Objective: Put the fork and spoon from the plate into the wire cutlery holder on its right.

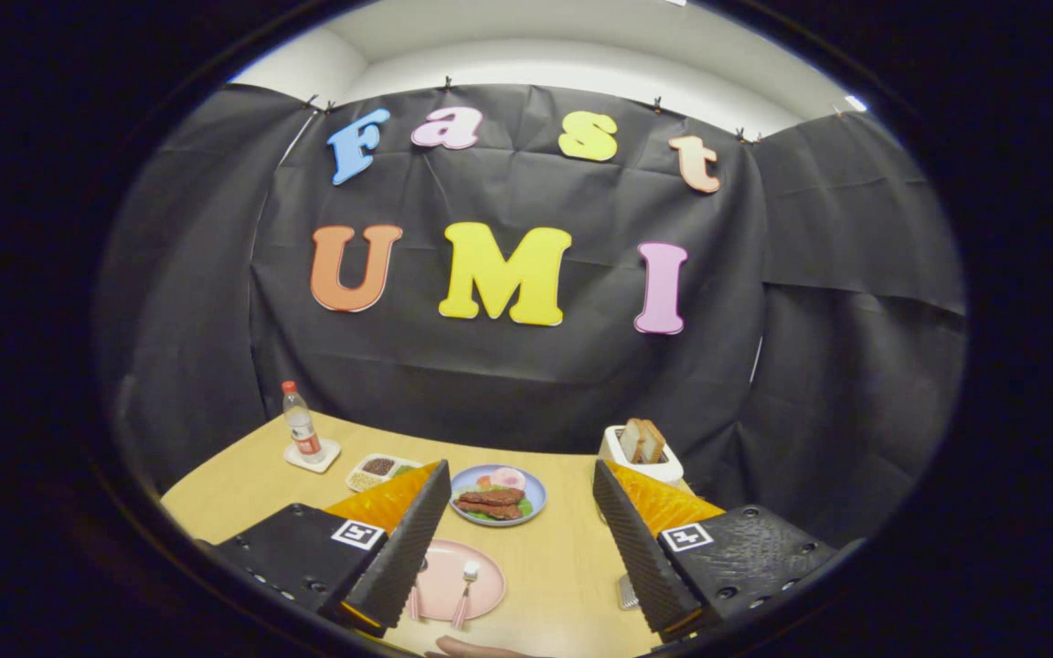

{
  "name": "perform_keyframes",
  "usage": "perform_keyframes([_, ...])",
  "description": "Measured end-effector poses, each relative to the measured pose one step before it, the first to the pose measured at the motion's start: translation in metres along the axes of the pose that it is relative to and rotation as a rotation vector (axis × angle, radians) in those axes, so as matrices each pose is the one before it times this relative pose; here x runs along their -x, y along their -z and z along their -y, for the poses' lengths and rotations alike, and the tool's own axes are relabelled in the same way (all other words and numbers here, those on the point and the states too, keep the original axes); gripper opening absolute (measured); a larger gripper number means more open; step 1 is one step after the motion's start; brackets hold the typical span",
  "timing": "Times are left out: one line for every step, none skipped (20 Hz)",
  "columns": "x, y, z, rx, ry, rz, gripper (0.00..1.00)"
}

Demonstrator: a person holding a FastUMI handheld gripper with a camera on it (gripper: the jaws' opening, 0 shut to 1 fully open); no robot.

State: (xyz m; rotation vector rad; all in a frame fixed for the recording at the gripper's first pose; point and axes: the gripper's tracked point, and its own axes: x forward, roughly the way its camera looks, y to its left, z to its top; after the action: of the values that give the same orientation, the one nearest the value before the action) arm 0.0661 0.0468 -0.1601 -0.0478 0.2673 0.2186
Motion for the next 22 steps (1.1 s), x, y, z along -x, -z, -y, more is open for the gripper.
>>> perform_keyframes([-0.00802, 0.01403, -0.00395, 0.00732, -0.01442, -0.02731, 0.94])
perform_keyframes([-0.00782, 0.01696, -0.00234, 0.00687, -0.00930, -0.02957, 0.94])
perform_keyframes([-0.00762, 0.01716, -0.00339, 0.00717, -0.00829, -0.03286, 0.94])
perform_keyframes([-0.00982, 0.01888, -0.00336, 0.01324, -0.00526, -0.03446, 0.94])
perform_keyframes([-0.01147, 0.02102, -0.00167, 0.01355, 0.00080, -0.04958, 0.94])
perform_keyframes([-0.01144, 0.02342, -0.00665, 0.00760, -0.01378, -0.05177, 0.91])
perform_keyframes([-0.01221, 0.02110, -0.00546, 0.00545, -0.00899, -0.05214, 0.90])
perform_keyframes([-0.01134, 0.02070, -0.00720, 0.01227, -0.01338, -0.05408, 0.90])
perform_keyframes([-0.01321, 0.01737, -0.00431, 0.00858, -0.00490, -0.05237, 0.88])
perform_keyframes([-0.00922, 0.01556, -0.00926, -0.00234, -0.02239, -0.04431, 0.83])
perform_keyframes([-0.01027, 0.01581, -0.00810, -0.00486, -0.01379, -0.05543, 0.79])
perform_keyframes([-0.00937, 0.01316, -0.00808, -0.01679, -0.02623, -0.04447, 0.74])
perform_keyframes([-0.01070, 0.01258, -0.00618, -0.01527, -0.01020, -0.05122, 0.70])
perform_keyframes([-0.00915, 0.00810, -0.00461, -0.01823, -0.01114, -0.04291, 0.67])
perform_keyframes([-0.00691, 0.00207, -0.00386, -0.01381, -0.00596, -0.01999, 0.64])
perform_keyframes([-0.00581, 0.00244, -0.00061, -0.00892, -0.00289, -0.01585, 0.60])
perform_keyframes([-0.00565, 0.00302, -0.00204, -0.01315, -0.00228, -0.01672, 0.56])
perform_keyframes([-0.00595, 0.00432, -0.00009, -0.00901, 0.00548, -0.02574, 0.53])
perform_keyframes([-0.00802, 0.00556, 0.00146, -0.00835, 0.01893, -0.03629, 0.49])
perform_keyframes([-0.00671, 0.00712, 0.00174, -0.01110, 0.01433, -0.03190, 0.39])
perform_keyframes([-0.00307, 0.00090, -0.00018, -0.00736, 0.00097, -0.00828, 0.30])
perform_keyframes([-0.00384, -0.00065, -0.00233, -0.00626, -0.01004, 0.00324, 0.20])
